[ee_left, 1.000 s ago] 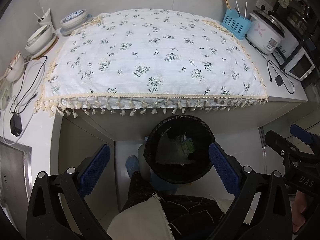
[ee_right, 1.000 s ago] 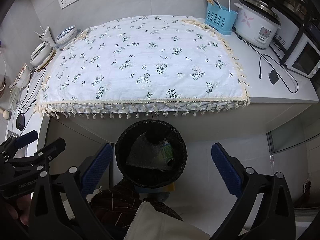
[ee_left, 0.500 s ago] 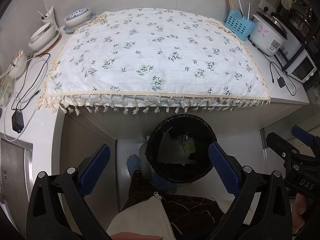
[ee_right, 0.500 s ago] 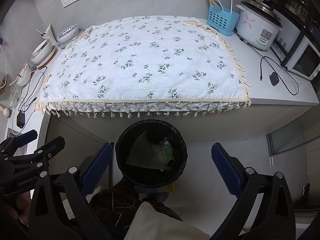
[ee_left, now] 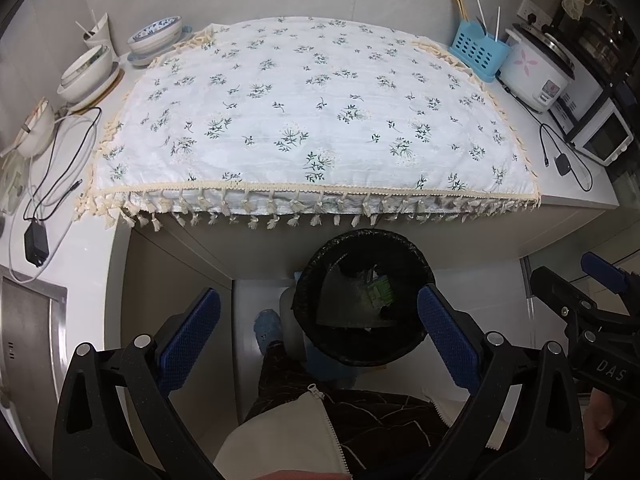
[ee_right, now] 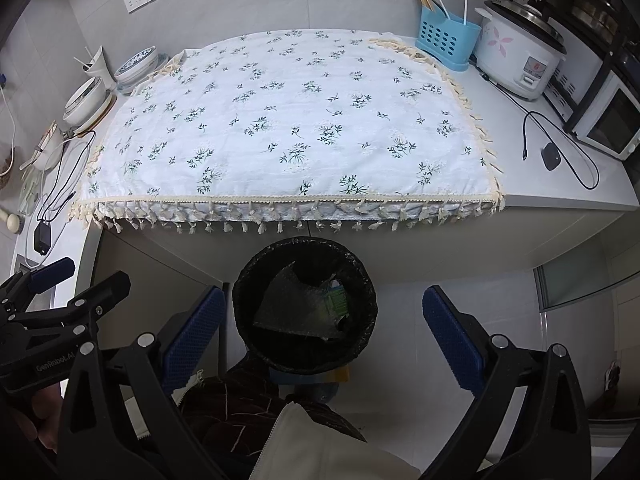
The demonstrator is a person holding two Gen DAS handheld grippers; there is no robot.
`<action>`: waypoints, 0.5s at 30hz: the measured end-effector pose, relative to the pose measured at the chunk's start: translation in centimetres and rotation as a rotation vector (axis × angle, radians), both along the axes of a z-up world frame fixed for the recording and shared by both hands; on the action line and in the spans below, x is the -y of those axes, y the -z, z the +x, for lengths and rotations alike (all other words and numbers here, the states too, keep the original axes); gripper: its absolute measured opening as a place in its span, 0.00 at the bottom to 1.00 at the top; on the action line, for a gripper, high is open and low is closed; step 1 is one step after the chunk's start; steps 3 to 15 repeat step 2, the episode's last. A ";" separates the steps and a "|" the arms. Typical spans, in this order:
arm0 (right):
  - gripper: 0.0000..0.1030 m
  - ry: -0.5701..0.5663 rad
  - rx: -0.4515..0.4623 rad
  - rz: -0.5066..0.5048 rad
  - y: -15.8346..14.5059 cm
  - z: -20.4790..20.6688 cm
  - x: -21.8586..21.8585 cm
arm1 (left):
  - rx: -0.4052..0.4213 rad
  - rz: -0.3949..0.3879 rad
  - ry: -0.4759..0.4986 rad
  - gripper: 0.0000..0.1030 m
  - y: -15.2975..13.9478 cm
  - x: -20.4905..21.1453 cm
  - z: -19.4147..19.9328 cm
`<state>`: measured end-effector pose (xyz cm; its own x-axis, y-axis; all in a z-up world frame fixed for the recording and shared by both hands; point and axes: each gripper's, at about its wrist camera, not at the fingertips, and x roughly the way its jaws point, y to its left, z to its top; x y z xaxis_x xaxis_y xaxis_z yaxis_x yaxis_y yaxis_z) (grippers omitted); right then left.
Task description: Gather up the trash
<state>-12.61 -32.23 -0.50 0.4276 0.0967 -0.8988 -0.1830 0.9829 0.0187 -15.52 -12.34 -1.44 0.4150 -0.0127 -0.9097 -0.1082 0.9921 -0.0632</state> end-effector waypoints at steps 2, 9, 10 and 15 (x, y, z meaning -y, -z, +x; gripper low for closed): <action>0.92 0.001 -0.001 0.000 0.0 0.0 0.0 | 0.000 0.001 -0.006 0.94 0.0 -0.2 0.0; 0.92 0.001 -0.001 0.000 0.0 0.0 0.0 | 0.000 0.001 -0.006 0.94 0.0 -0.2 0.0; 0.92 0.001 -0.001 0.000 0.0 0.0 0.0 | 0.000 0.001 -0.006 0.94 0.0 -0.2 0.0; 0.92 0.001 -0.001 0.000 0.0 0.0 0.0 | 0.000 0.001 -0.006 0.94 0.0 -0.2 0.0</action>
